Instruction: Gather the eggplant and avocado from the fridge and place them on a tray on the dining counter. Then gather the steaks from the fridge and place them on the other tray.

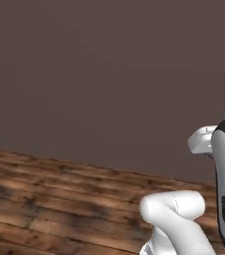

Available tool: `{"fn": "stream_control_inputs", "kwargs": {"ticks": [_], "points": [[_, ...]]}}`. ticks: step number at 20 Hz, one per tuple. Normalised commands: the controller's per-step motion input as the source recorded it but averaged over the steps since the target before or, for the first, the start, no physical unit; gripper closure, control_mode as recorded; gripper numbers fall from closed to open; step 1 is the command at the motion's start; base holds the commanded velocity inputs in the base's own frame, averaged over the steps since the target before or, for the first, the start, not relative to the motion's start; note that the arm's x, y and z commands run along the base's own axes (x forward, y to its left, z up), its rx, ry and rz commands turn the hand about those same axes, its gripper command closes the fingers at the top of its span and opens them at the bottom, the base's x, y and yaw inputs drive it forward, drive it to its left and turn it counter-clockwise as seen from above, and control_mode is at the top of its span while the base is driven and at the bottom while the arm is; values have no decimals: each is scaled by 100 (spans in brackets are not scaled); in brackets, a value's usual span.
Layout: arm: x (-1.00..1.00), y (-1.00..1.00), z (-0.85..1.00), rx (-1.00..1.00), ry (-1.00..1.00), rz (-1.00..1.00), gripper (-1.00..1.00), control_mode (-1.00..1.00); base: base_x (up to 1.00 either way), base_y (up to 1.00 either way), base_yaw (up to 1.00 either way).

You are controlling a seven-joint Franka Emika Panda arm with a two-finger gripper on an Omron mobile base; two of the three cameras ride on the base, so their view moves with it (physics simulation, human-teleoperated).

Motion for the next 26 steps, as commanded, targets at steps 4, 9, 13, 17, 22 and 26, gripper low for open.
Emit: {"fn": "stream_control_inputs", "kwargs": {"ticks": [4, 9, 13, 17, 22, 26], "points": [[0, 0, 0, 0, 0, 0, 100, 100, 98, -12, 74], [0, 0, 0, 0, 0, 0, 100, 100, 100, -14, 68], [0, 0, 0, 0, 0, 0, 100, 100, 100, -9, 69], [0, 0, 0, 0, 0, 0, 100, 100, 100, -8, 65], [0, 0, 0, 0, 0, 0, 100, 100, 100, -8, 62], [0, 0, 0, 0, 0, 0, 100, 100, 100, -11, 62]]}}
